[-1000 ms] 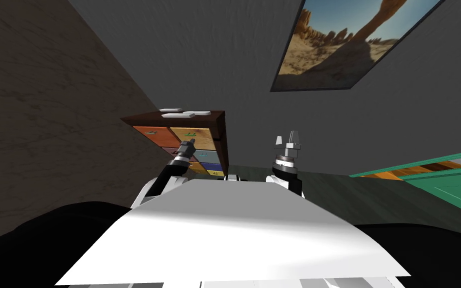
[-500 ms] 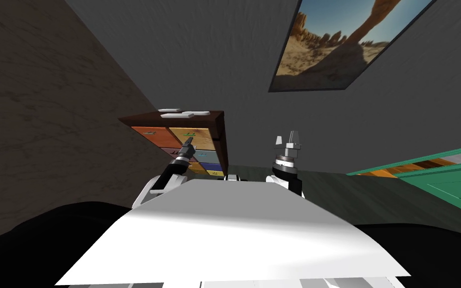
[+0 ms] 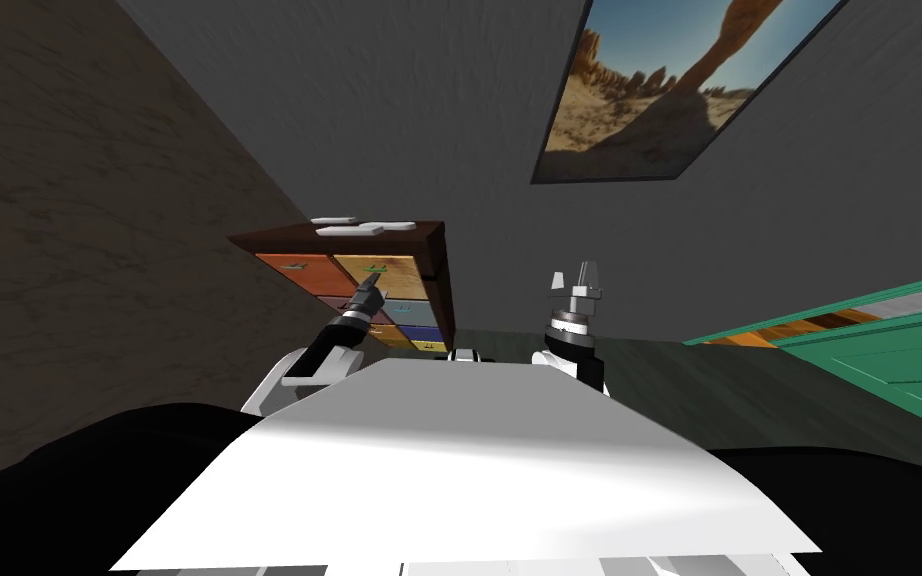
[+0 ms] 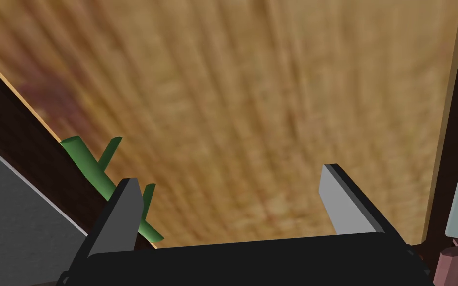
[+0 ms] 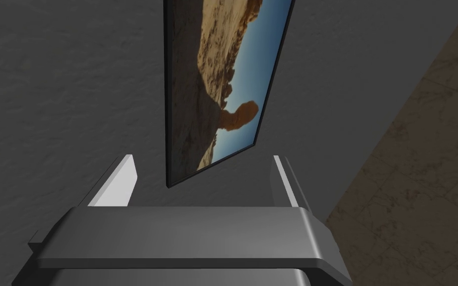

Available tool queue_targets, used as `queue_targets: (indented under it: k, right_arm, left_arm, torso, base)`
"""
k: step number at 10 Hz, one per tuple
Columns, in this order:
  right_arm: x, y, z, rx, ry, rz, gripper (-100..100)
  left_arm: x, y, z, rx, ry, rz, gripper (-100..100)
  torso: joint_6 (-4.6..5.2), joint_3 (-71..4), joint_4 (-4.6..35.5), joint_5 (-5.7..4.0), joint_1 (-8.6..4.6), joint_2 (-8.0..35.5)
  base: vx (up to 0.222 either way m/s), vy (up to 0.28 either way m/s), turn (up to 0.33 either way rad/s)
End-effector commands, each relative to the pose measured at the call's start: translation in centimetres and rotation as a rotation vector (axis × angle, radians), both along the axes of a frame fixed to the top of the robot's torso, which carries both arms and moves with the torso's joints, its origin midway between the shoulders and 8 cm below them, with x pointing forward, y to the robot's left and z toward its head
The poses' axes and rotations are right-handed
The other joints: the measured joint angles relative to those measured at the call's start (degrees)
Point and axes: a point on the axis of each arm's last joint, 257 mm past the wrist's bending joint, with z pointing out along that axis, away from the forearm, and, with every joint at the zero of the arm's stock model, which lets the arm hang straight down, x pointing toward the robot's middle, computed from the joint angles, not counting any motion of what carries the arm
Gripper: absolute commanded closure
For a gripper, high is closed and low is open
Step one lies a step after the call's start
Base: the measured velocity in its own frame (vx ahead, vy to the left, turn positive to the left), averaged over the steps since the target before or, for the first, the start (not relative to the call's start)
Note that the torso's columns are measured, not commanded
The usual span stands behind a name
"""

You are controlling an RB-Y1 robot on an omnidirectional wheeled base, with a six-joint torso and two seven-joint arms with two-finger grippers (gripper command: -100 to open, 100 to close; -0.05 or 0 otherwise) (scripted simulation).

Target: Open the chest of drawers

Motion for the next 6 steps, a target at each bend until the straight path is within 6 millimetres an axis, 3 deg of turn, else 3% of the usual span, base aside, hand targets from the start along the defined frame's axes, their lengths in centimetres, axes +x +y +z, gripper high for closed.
queue_targets:
  k: [1,6]
  right_arm:
    - [0.0,0.0,0.0,0.0,0.0,0.0,0]
    - [0.0,0.0,0.0,0.0,0.0,0.0,0]
  left_arm:
    - [0.2,1.6,0.4,0.004,0.012,0.011,-100]
    - [0.1,2.5,1.8,0.016,0.02,0.005,-100]
  torso:
    - [-0.05,0.0,0.0,0.04,0.13,0.0]
    - [-0.14,-0.2,0.2,-0.1,0.47,-0.2]
  base:
    - [-0.016,-0.017,-0.041]
    - [-0.011,-0.011,-0.021]
